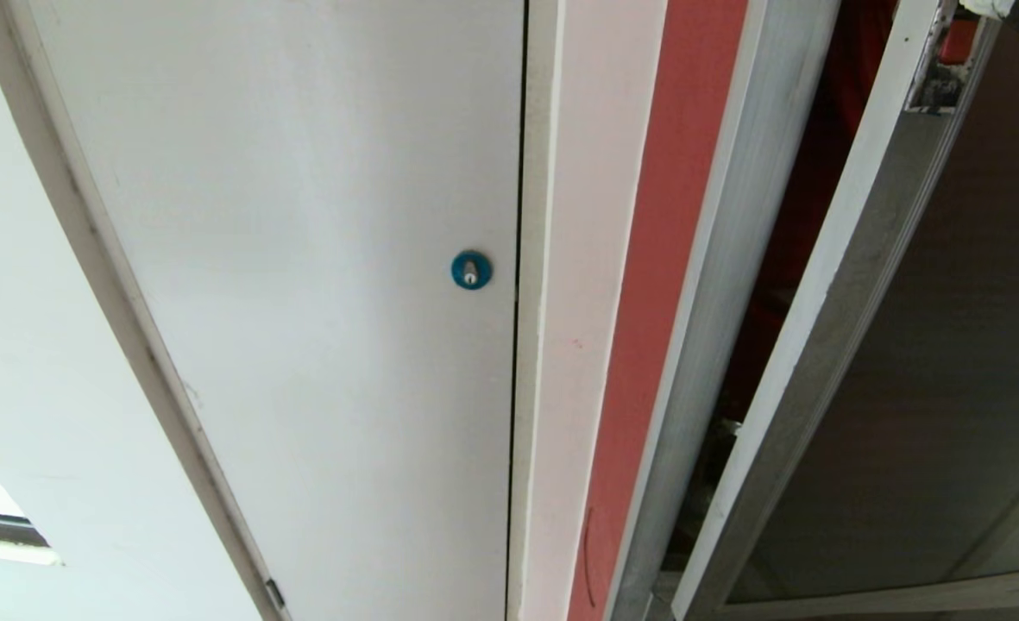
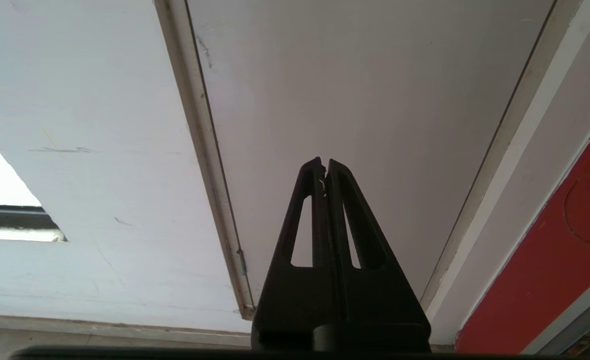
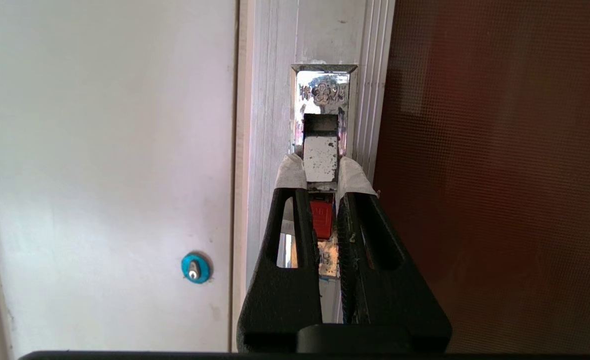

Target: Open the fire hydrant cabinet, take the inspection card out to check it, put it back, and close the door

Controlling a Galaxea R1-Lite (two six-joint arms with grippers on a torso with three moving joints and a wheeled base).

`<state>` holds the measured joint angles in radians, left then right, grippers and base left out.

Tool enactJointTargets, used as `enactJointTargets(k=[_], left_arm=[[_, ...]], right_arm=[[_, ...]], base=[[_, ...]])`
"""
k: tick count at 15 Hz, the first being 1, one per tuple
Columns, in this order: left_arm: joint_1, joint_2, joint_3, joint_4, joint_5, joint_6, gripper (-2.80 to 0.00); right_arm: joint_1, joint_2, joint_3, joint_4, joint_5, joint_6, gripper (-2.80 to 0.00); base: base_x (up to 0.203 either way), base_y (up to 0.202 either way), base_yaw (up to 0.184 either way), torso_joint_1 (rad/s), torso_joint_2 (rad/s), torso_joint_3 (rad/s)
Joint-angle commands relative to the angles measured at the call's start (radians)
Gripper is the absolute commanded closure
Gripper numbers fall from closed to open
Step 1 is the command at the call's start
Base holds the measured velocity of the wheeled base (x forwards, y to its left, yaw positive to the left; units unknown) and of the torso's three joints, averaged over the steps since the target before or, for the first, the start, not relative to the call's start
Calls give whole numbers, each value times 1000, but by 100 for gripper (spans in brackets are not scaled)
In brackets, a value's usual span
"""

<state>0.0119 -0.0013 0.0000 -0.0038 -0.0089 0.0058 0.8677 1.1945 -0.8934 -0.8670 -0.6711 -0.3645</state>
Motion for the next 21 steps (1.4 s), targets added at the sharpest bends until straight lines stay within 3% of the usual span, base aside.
enactJointTargets(k=[1,2,3,12,21], left_arm=[[0,0,3,-1,0,0,0],[0,0,3,-1,0,0,0],[0,0,3,-1,0,0,0],[0,0,3,-1,0,0,0],[0,0,3,-1,0,0,0]], right_arm=[[1,-3,1,4,-5,-3,0],[1,-4,-1,17,-5,-2,-71],[1,-6,-1,19,-4,-2,-280],[8,-25,22,21,-1,-2,-280],[28,-135,178,25,21,-16,-280]], base=[[0,0,0,0,0,0],[0,0,0,0,0,0],[0,0,0,0,0,0],[0,0,0,0,0,0],[0,0,0,0,0,0]])
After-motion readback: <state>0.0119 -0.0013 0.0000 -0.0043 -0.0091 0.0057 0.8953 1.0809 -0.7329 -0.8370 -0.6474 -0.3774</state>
